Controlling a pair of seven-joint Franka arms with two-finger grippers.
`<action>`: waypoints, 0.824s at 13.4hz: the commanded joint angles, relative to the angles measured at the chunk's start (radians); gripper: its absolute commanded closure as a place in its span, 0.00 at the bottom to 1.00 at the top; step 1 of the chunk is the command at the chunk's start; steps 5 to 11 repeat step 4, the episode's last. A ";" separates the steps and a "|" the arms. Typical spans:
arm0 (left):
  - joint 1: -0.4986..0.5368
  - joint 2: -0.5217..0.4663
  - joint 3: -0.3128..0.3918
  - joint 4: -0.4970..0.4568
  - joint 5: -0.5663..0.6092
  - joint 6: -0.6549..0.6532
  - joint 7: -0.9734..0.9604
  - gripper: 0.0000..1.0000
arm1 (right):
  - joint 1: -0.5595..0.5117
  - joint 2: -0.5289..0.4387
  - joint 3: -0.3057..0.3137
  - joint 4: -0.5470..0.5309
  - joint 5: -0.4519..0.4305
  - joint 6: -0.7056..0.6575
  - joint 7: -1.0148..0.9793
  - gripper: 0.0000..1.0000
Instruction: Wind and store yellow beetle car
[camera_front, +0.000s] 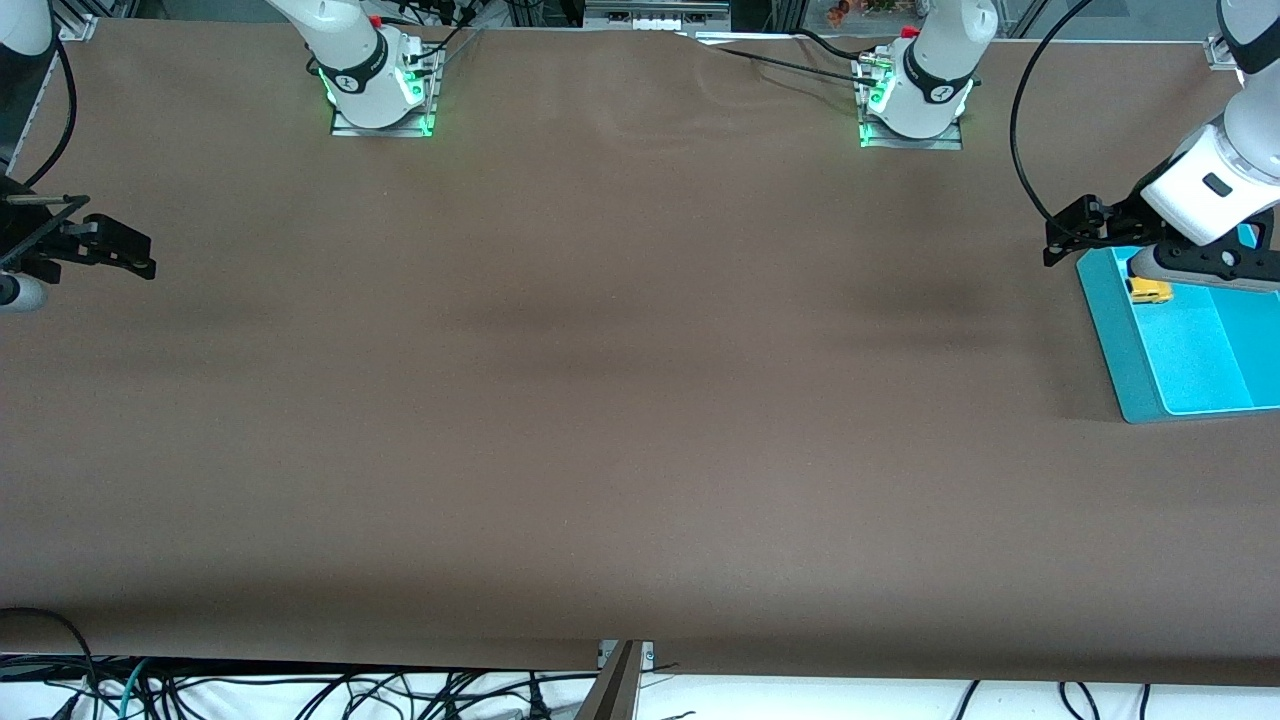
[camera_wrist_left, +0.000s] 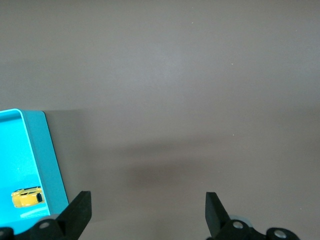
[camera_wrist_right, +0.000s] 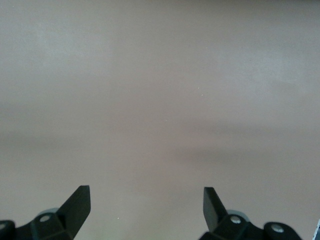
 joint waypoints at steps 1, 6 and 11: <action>0.014 0.040 -0.009 0.062 -0.014 -0.020 -0.007 0.00 | -0.009 -0.002 0.006 0.007 0.015 -0.008 0.006 0.00; 0.015 0.051 -0.009 0.079 -0.014 -0.038 -0.007 0.00 | -0.009 -0.002 0.006 0.007 0.015 -0.008 0.008 0.00; 0.015 0.051 -0.009 0.079 -0.014 -0.038 -0.007 0.00 | -0.009 -0.002 0.006 0.007 0.015 -0.008 0.008 0.00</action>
